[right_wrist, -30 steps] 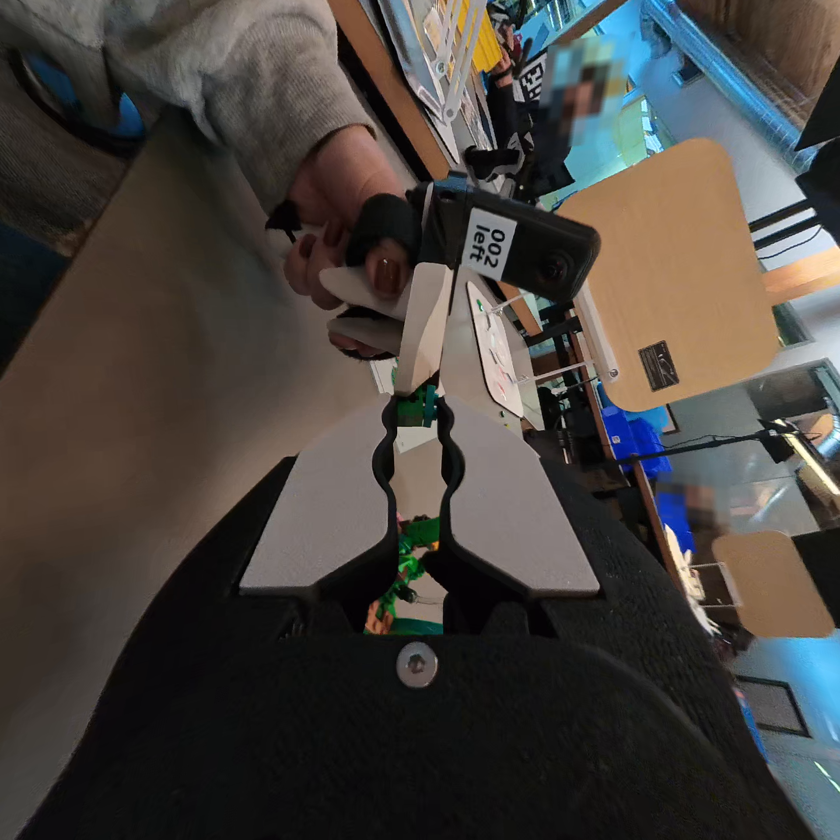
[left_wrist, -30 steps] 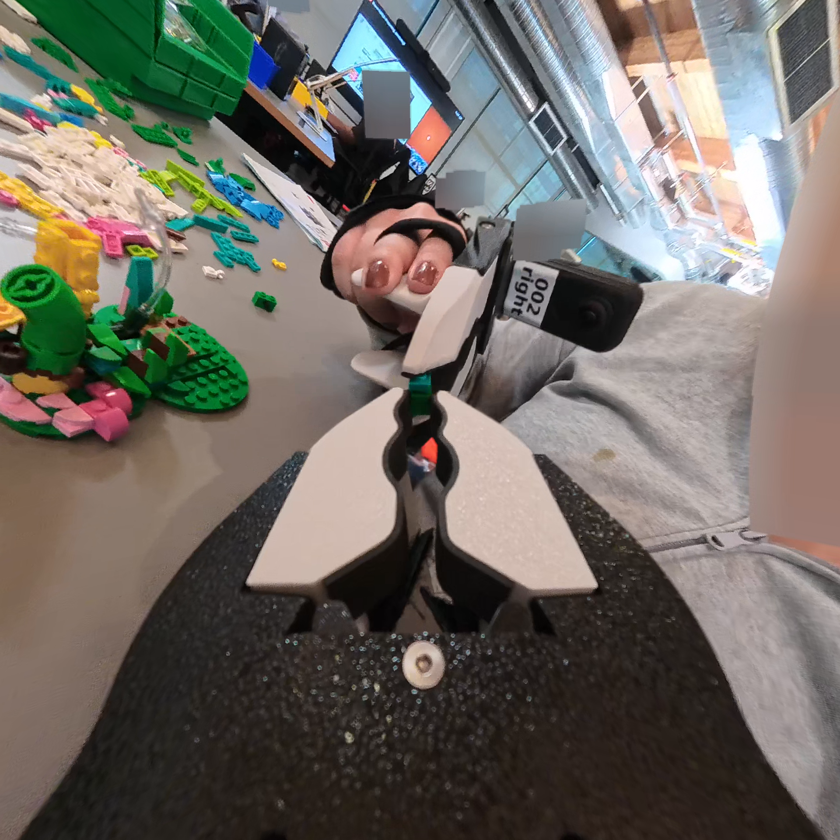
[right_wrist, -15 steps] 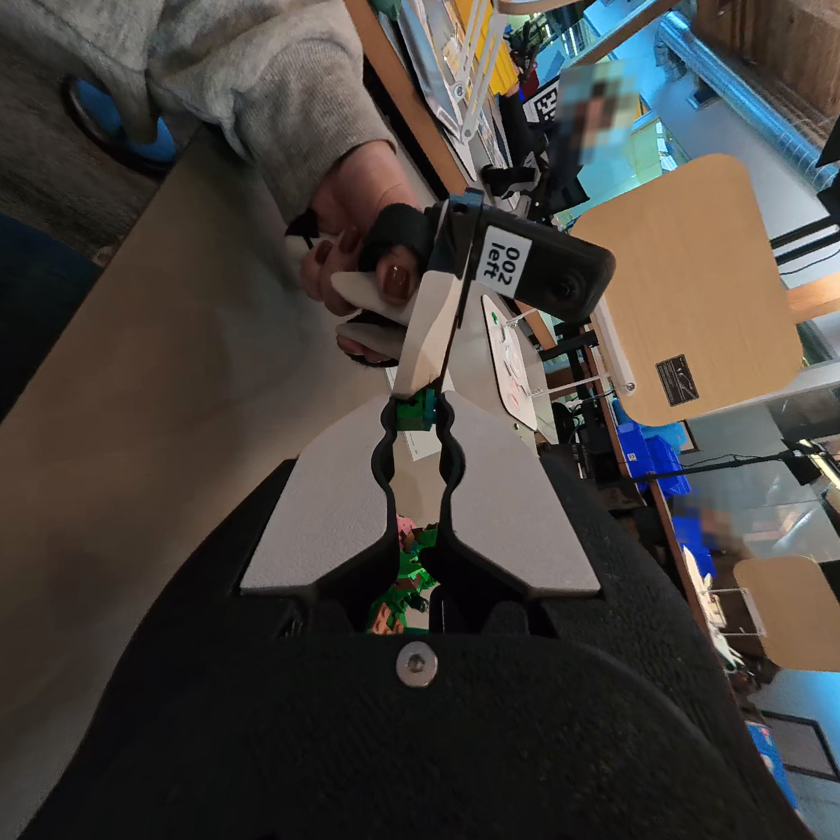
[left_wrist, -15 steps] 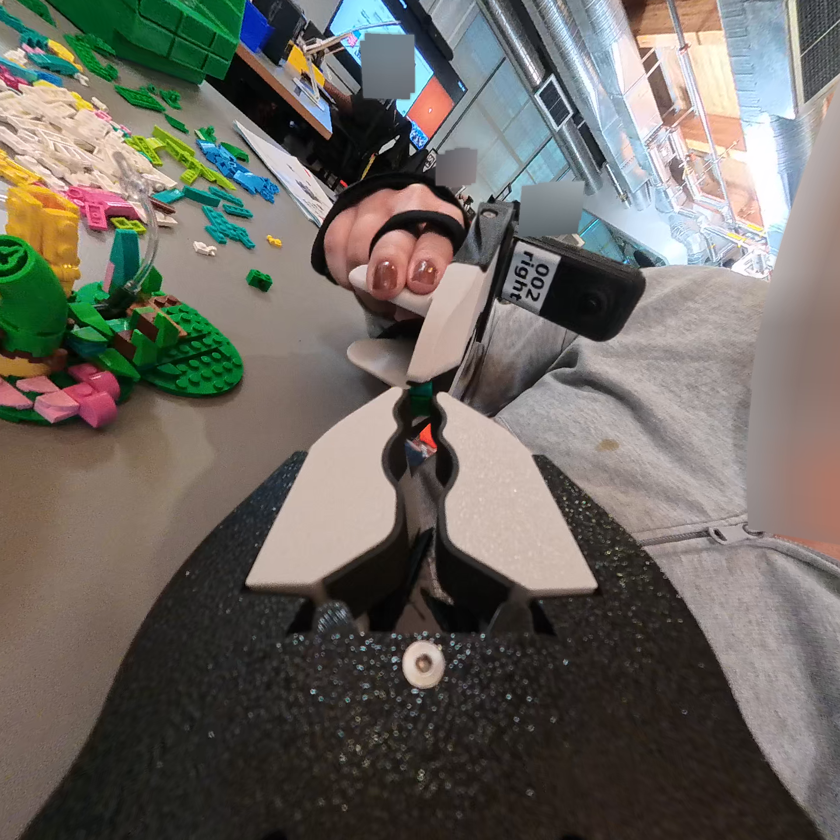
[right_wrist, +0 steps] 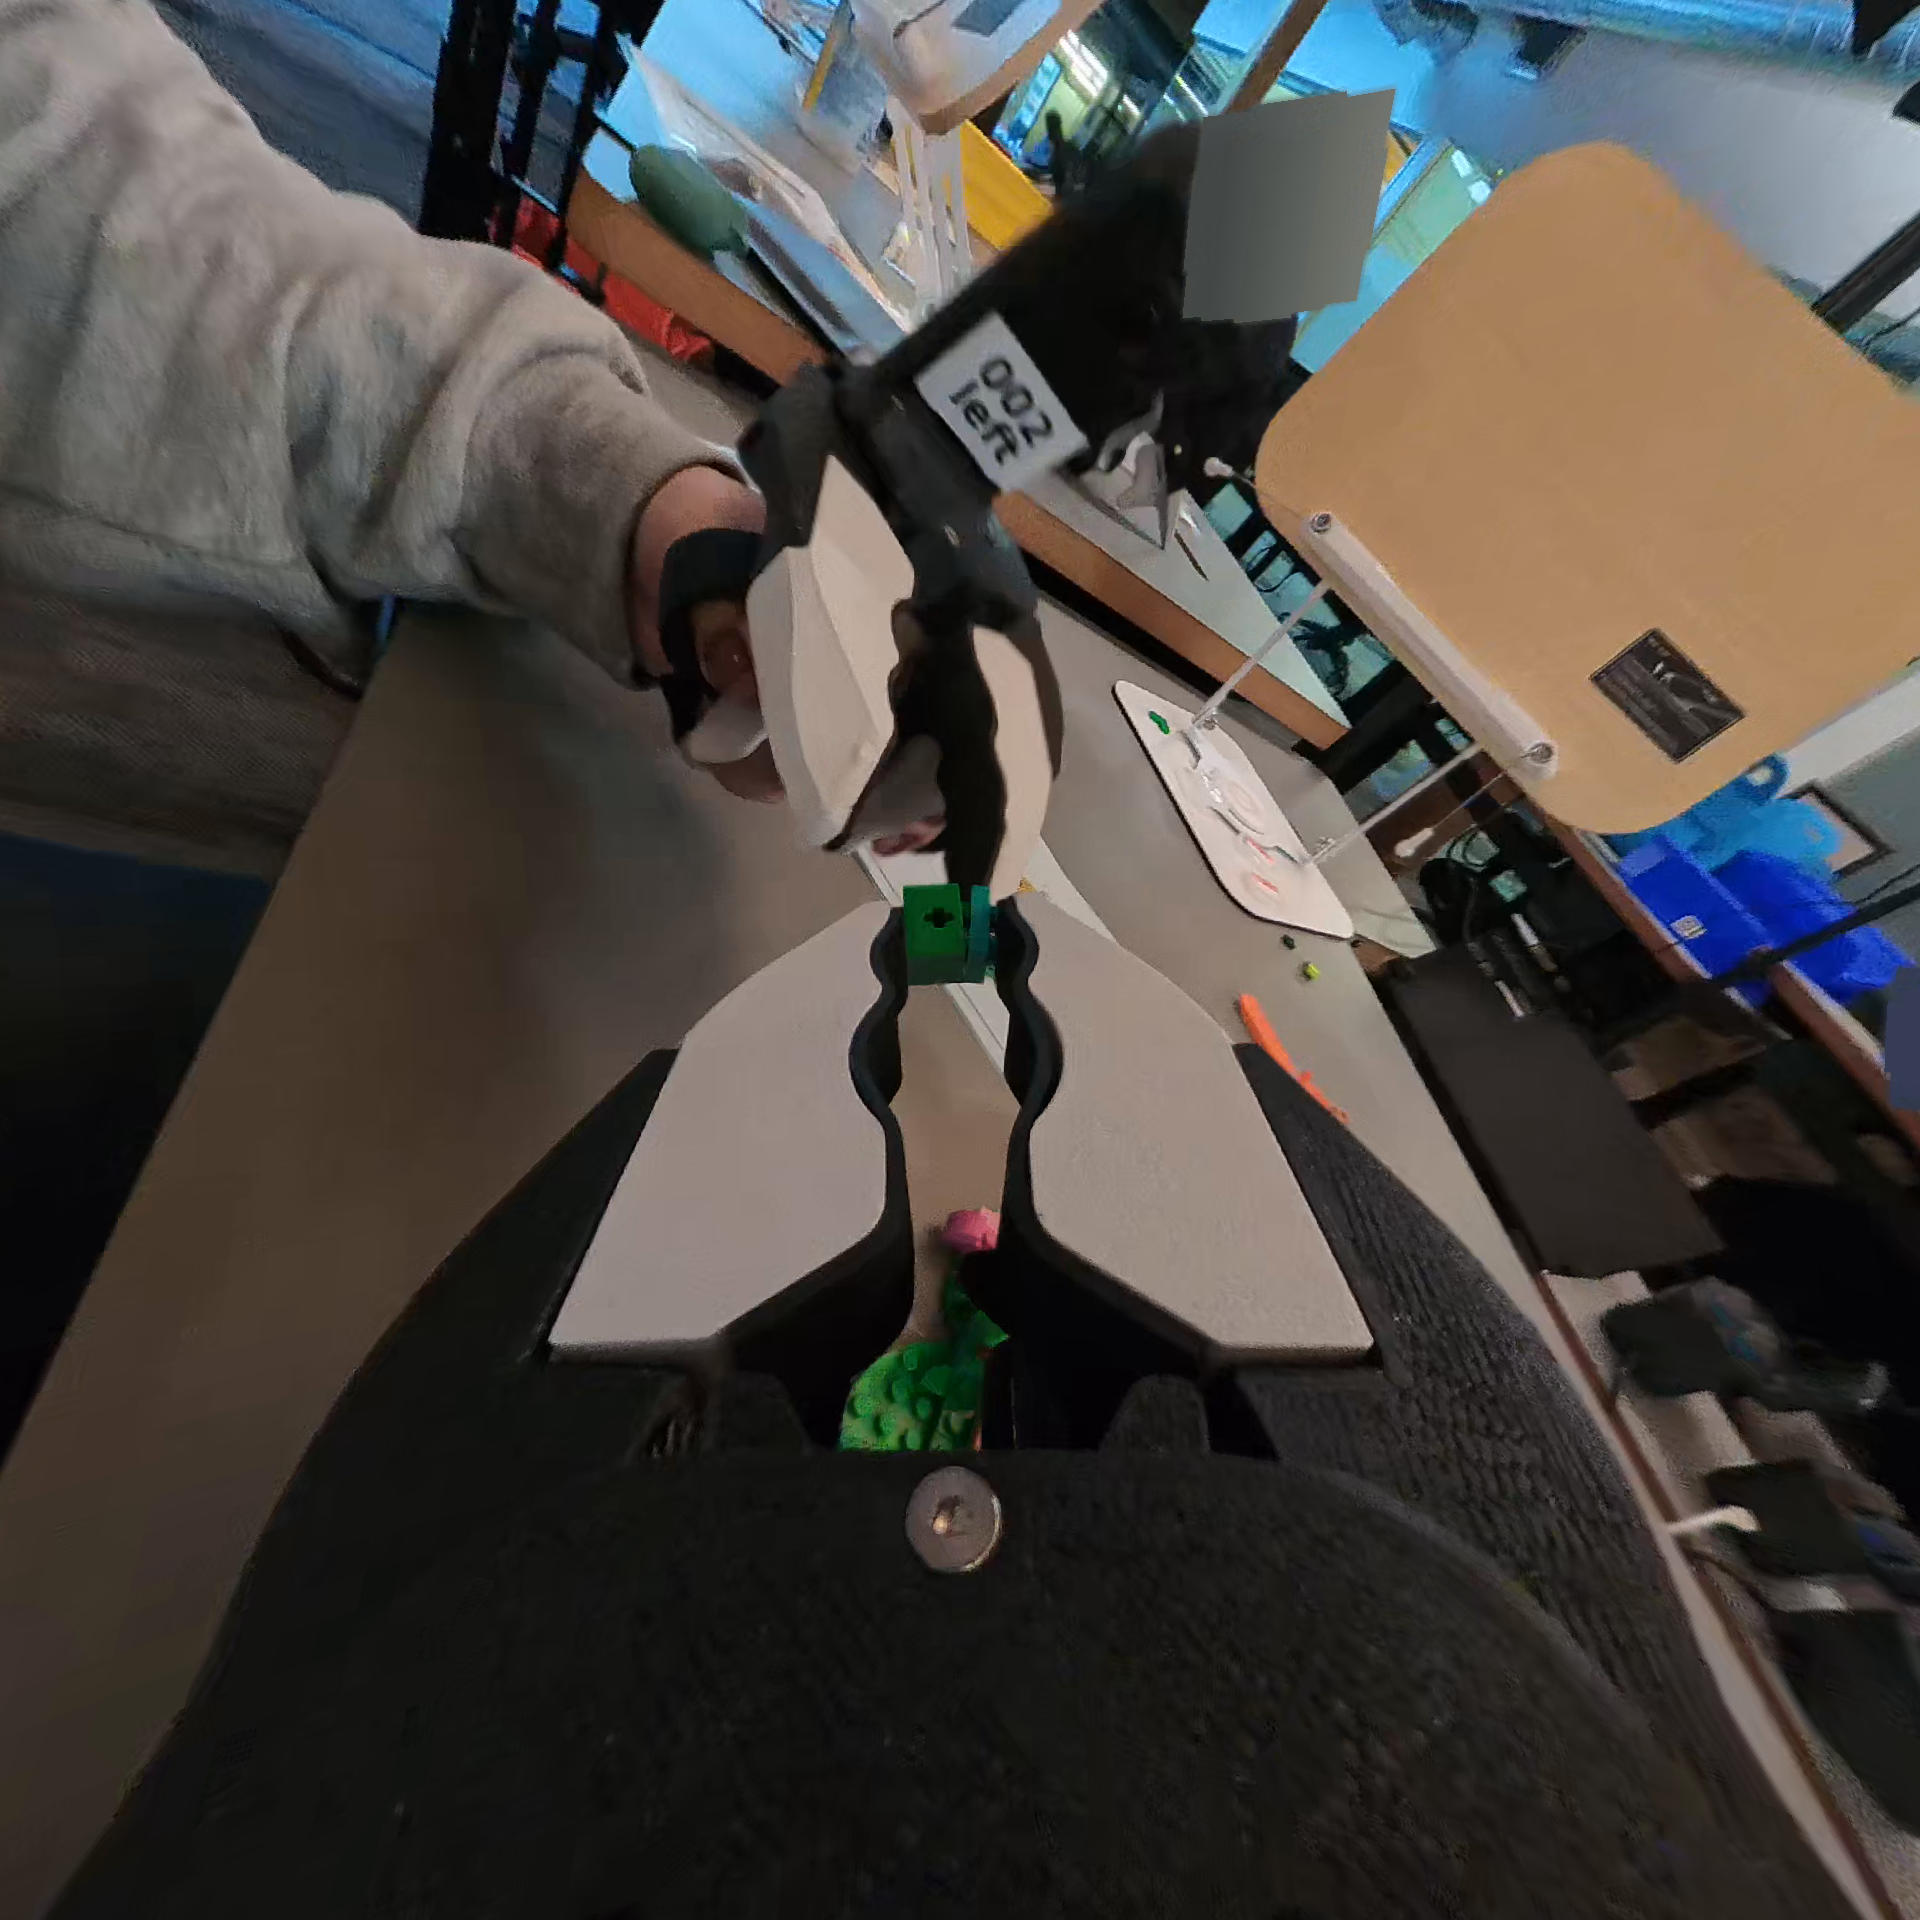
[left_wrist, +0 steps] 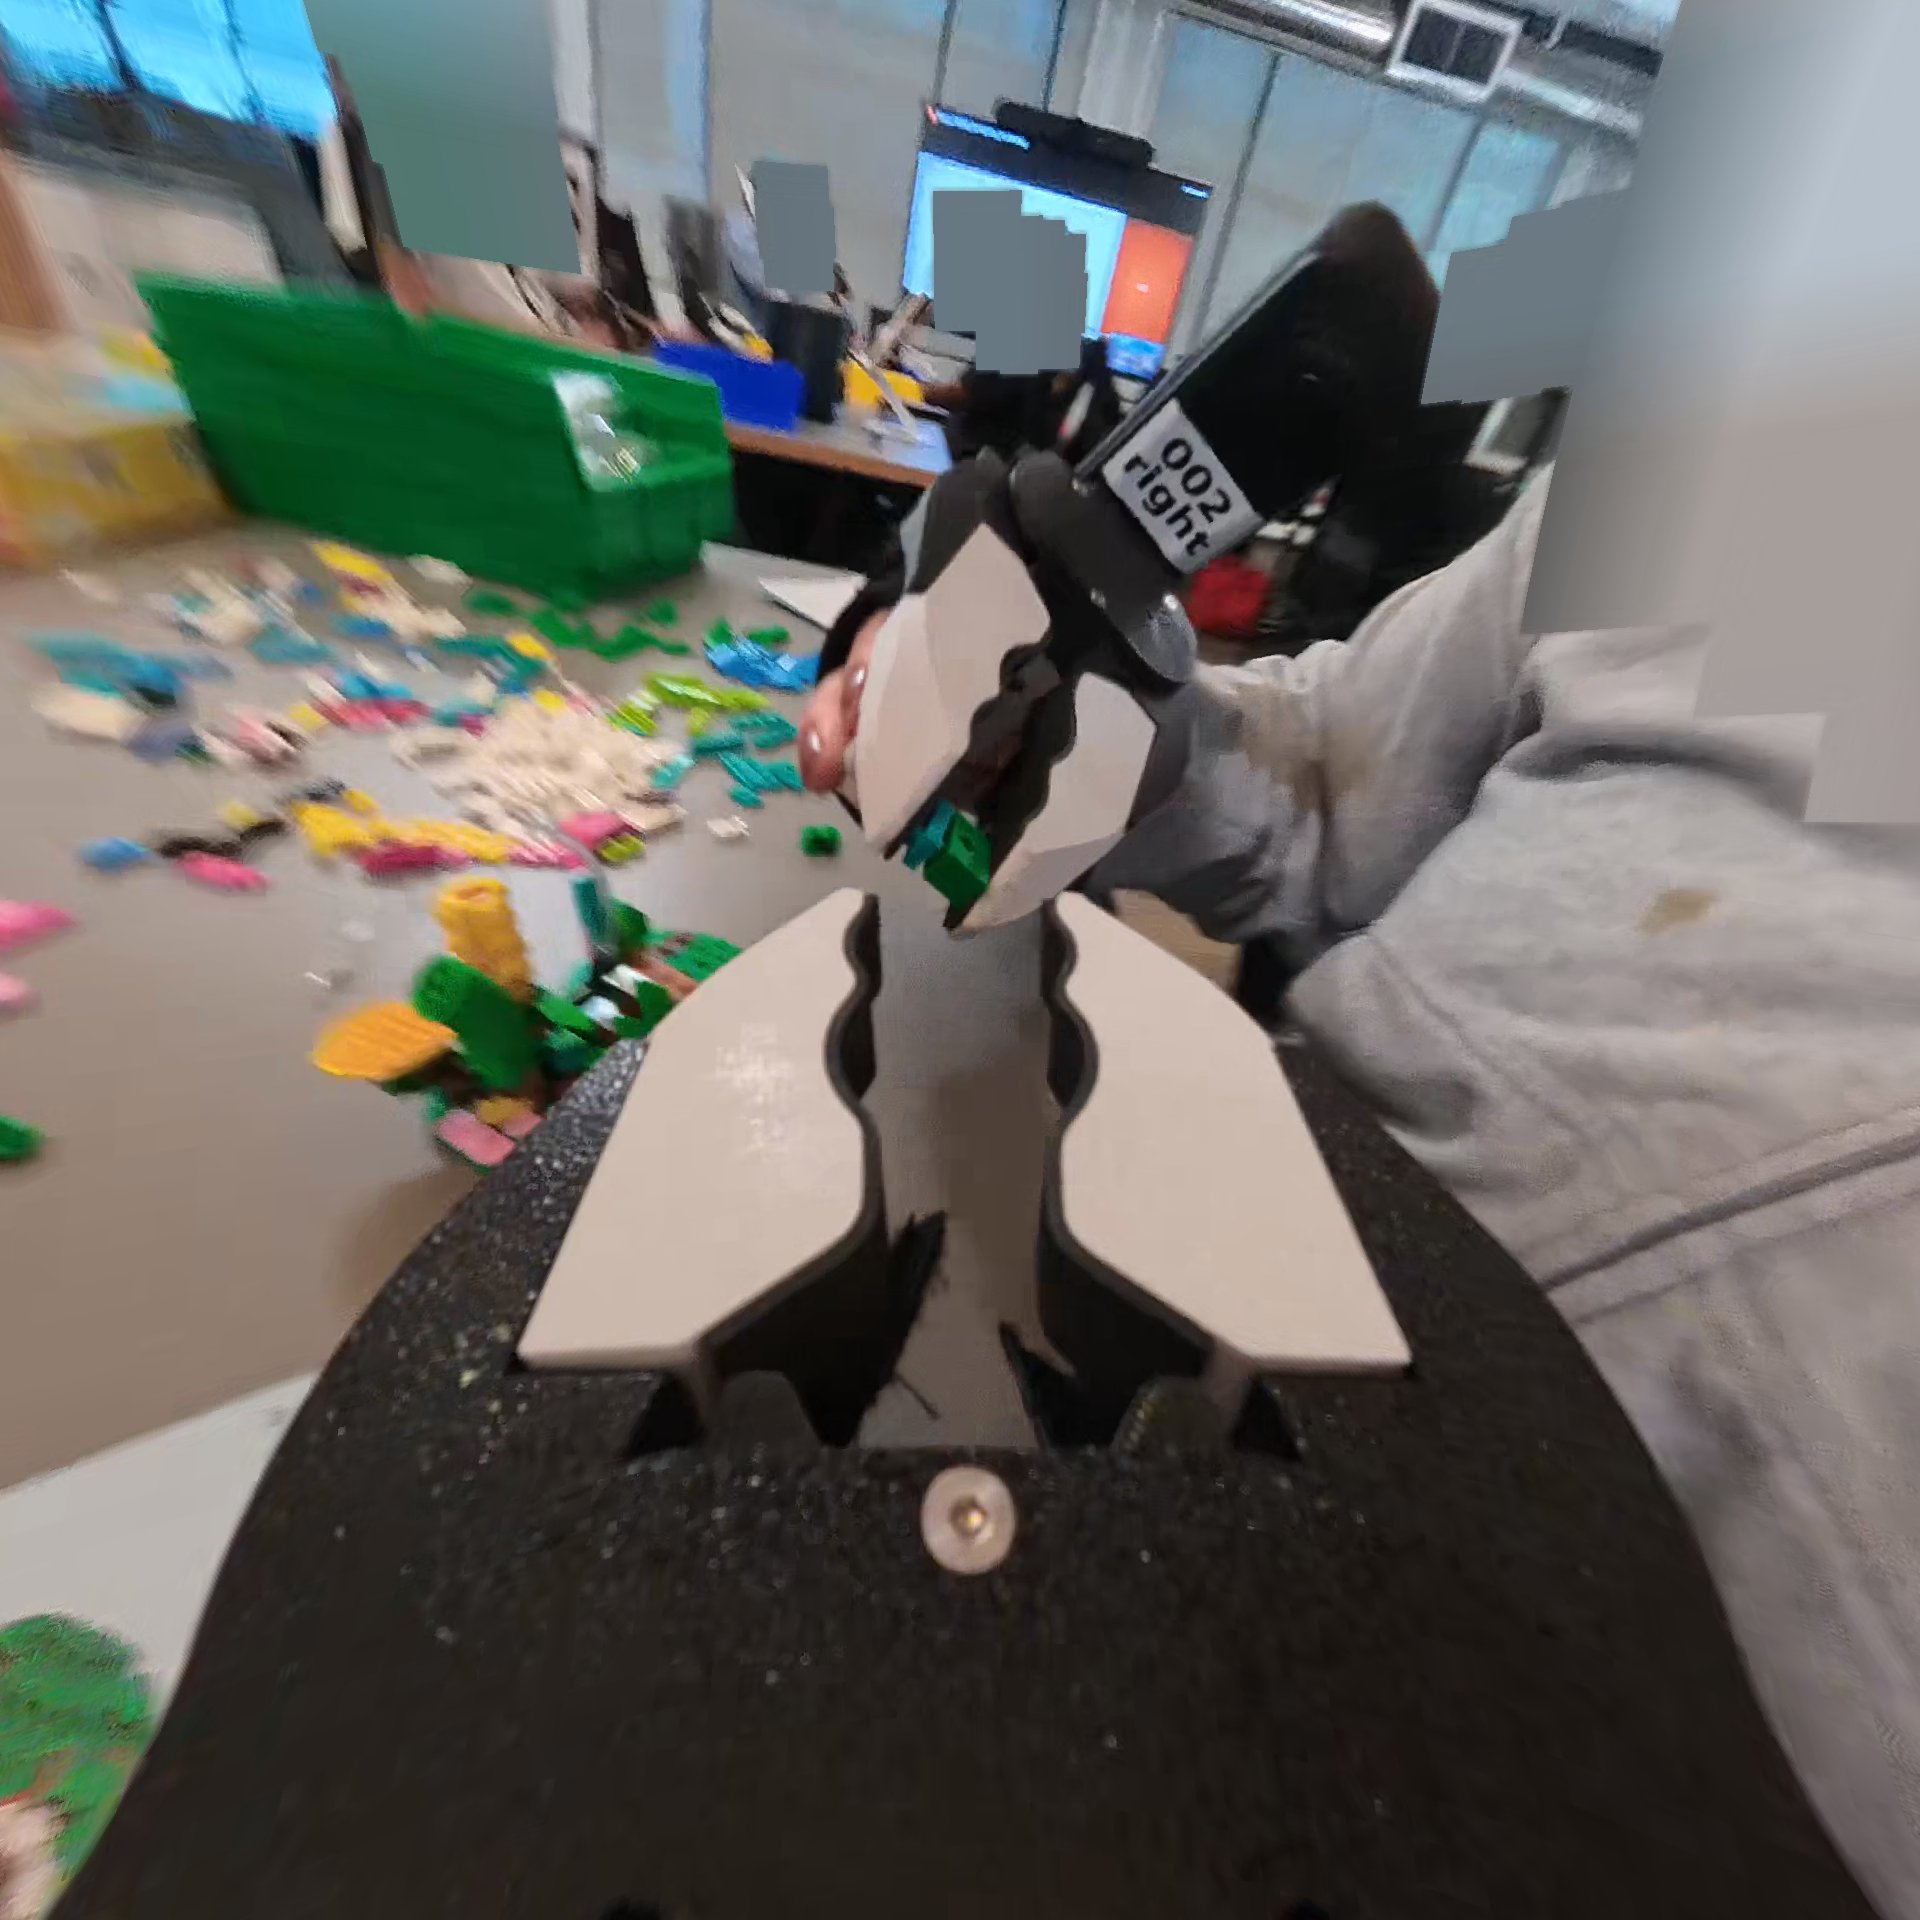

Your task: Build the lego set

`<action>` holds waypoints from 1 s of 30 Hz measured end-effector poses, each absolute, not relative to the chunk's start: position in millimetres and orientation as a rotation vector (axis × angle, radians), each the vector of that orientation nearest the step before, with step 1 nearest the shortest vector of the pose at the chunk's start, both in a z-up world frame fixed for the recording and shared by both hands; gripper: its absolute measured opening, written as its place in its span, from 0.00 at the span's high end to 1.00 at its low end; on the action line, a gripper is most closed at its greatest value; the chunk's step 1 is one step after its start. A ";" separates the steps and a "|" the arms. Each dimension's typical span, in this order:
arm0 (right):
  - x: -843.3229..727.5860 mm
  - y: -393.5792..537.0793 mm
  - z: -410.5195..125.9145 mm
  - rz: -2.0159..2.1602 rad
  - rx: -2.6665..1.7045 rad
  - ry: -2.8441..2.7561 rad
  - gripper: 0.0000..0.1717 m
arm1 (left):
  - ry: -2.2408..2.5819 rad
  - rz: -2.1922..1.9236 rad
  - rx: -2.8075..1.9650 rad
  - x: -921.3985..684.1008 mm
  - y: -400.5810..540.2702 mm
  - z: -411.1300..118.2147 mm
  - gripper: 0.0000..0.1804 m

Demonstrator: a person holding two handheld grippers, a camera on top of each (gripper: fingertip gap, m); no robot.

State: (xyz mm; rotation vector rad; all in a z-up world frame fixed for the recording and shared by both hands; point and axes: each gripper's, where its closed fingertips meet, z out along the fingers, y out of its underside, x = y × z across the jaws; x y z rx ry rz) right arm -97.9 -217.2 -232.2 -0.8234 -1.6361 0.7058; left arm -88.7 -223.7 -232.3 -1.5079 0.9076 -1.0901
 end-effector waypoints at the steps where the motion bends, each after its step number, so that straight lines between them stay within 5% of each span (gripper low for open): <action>1: -97.2 -216.3 -231.7 0.724 -0.835 -1.632 0.92 | 0.924 -1.012 -1.467 -90.6 -222.9 -229.3 0.84; 7: -95.2 -221.6 -229.1 0.794 -0.830 -1.639 0.92 | 1.001 -0.772 -1.399 -86.9 -222.8 -229.0 0.83; 11: -94.1 -219.4 -224.7 0.713 -0.763 -1.618 0.91 | 0.911 -1.046 -1.503 -80.0 -224.2 -232.7 0.79; 20: -94.5 -225.1 -218.1 0.411 -0.532 -1.599 0.91 | 0.741 -1.403 -1.509 -74.8 -227.9 -221.7 0.92; 30: -95.9 -230.3 -221.8 0.317 -0.461 -1.622 0.91 | 0.751 -1.486 -1.559 -69.5 -233.5 -225.4 0.95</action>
